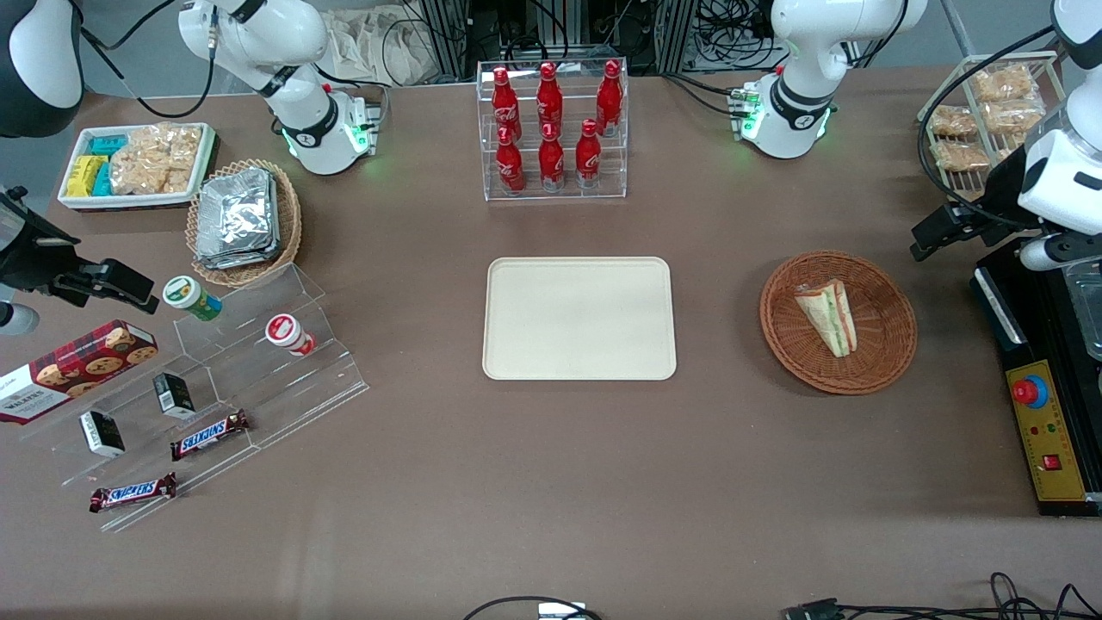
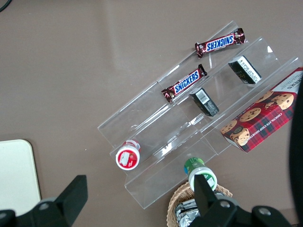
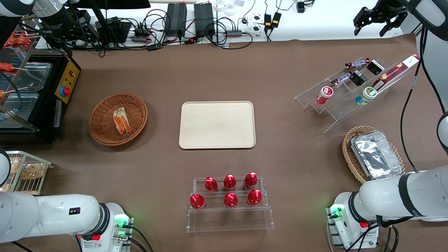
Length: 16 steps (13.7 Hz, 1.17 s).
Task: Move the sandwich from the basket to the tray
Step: 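Move the left gripper over the sandwich in the wicker basket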
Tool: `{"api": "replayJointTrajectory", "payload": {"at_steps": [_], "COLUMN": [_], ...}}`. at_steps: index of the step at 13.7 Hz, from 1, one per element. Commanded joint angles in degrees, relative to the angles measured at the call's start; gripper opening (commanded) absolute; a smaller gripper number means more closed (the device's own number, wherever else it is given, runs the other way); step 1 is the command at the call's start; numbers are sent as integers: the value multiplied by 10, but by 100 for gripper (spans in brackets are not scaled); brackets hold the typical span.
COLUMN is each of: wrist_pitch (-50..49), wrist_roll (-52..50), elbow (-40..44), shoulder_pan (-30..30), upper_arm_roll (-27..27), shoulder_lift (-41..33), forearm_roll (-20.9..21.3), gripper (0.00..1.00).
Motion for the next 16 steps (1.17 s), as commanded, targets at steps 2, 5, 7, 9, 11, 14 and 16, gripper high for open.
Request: {"api": "replayJointTrajectory", "payload": {"at_steps": [2,5,7,9,11,14,16], "wrist_pitch": [-34,-42,-22,48,173,292,389], "wrist_roll": [-5,-8,-37,-39,-52,-72,-71], "elbow": [25,3,-55,-141,-253,-329,-379], "shoulder_pan": [3,1,-1,2,5,5,6], "upper_arm_roll": [-7,-7,-7,-4,-3,-3,-3], "shoulder_lift": [12,16,8,-4,-23,8,34], "forearm_roll": [-3,1,1,2,3,5,11], "gripper": [100,100,100,100,100,100,100]}}
